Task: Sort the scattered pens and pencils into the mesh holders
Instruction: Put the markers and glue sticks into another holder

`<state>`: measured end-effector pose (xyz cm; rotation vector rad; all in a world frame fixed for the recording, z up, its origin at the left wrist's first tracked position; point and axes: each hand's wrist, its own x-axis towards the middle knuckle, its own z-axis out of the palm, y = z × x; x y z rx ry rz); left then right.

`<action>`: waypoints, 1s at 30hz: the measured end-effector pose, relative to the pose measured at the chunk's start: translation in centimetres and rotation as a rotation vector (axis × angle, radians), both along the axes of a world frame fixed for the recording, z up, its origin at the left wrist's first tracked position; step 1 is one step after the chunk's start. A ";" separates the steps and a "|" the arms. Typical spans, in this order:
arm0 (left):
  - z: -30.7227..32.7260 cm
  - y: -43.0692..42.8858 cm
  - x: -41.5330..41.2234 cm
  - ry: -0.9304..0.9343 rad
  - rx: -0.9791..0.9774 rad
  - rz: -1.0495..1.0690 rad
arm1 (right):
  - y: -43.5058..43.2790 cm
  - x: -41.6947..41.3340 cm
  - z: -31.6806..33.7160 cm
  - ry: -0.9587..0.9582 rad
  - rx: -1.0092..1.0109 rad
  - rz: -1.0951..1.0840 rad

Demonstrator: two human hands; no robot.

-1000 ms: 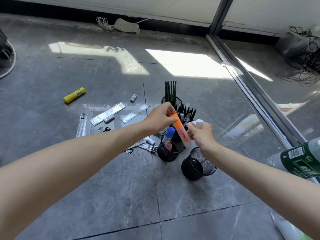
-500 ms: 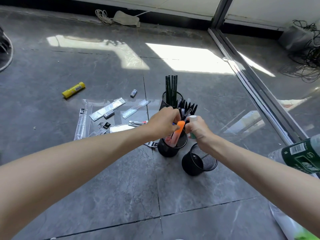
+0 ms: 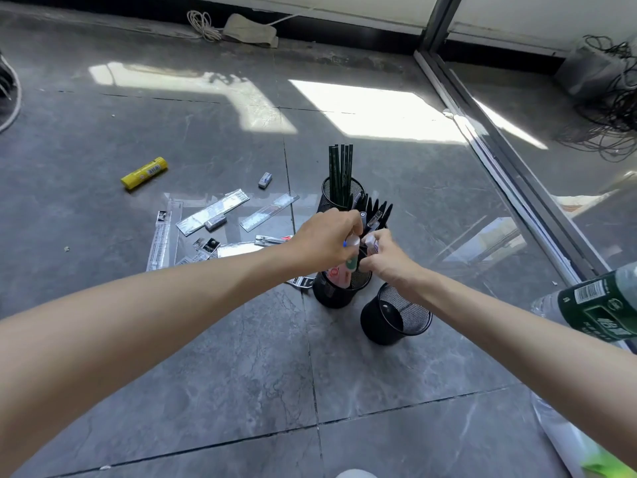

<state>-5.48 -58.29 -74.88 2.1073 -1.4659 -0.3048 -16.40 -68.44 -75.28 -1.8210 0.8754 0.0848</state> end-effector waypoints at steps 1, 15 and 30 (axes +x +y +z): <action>-0.1 0.1 0.1 -0.035 0.019 -0.006 | -0.1 -0.1 0.0 0.010 -0.053 0.009; -0.7 2.3 3.6 -0.039 0.013 0.125 | 0.5 0.1 -0.3 0.092 -0.643 0.302; -5.1 10.1 9.4 -0.083 0.557 0.348 | 6.9 5.5 0.4 -0.111 -0.902 0.529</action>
